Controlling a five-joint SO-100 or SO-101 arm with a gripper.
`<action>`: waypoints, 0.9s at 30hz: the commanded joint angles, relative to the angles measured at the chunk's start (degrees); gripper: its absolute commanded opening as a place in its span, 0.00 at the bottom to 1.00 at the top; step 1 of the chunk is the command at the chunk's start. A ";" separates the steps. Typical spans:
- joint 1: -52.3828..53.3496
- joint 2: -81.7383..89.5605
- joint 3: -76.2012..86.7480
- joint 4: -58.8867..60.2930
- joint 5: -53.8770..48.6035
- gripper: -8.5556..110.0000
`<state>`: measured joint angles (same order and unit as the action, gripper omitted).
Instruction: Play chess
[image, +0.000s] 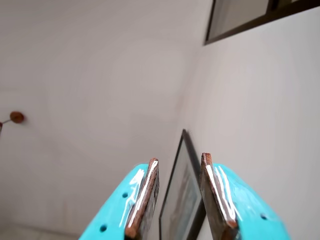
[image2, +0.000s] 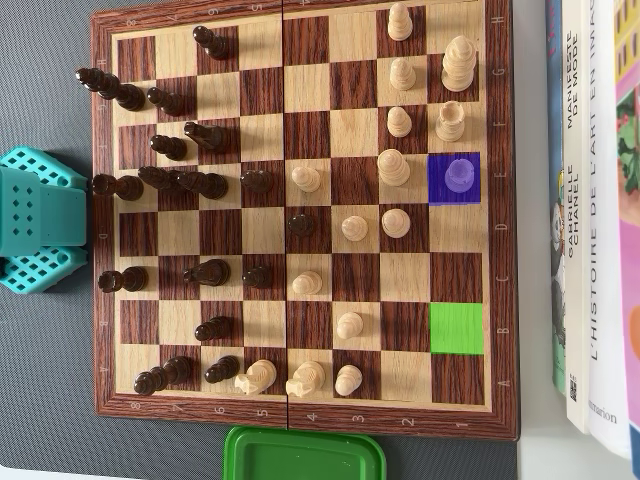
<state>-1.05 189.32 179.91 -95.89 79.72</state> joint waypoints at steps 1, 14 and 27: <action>-0.26 -0.18 -1.93 8.70 -0.26 0.19; 0.44 -0.26 -19.86 57.13 -0.35 0.19; -0.18 -0.79 -33.49 106.44 -0.35 0.18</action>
<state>-1.23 188.96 150.64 1.85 79.72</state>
